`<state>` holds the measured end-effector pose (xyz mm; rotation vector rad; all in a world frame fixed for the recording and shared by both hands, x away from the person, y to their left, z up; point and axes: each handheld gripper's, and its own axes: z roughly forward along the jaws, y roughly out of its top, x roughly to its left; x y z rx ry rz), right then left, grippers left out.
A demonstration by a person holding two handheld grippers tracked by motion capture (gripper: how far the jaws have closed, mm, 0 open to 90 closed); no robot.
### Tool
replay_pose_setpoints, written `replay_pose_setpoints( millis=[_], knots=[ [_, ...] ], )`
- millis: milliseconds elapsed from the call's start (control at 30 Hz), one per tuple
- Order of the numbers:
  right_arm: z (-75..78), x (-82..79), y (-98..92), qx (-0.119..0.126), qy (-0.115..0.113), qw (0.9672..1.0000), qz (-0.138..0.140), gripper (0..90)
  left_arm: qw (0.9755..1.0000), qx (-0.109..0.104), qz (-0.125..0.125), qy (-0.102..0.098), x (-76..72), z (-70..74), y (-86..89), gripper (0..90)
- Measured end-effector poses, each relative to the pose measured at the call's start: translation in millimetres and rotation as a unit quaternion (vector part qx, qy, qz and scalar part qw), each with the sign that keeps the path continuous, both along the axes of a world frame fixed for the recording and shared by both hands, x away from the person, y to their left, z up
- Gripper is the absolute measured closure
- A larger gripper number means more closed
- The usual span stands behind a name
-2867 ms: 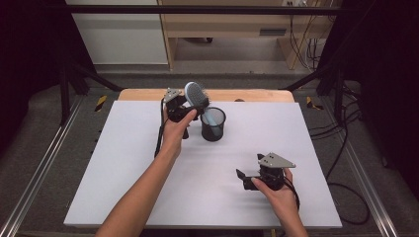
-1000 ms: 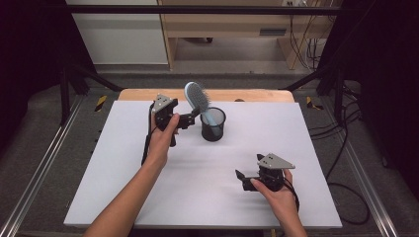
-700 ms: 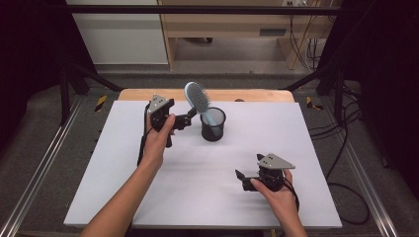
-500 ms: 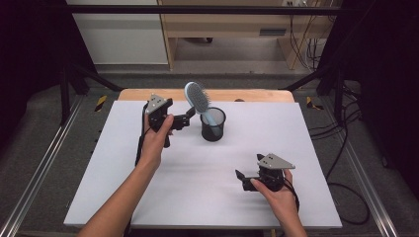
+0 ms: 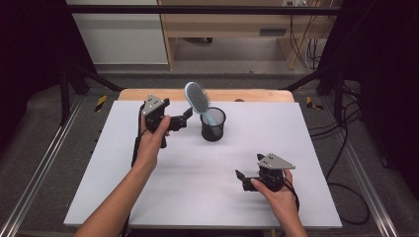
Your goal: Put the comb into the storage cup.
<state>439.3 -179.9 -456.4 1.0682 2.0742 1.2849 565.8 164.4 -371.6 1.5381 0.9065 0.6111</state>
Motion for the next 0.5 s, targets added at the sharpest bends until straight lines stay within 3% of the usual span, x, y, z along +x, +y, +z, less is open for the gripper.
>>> replay_pose_setpoints(
  millis=[500],
  knots=[
    [-0.6,0.7,-0.4,-0.004,0.006,1.0,-0.003,4.0,0.9999,0.001,0.008,-0.012,-8.3,11.3,18.2,1.5]
  ],
)
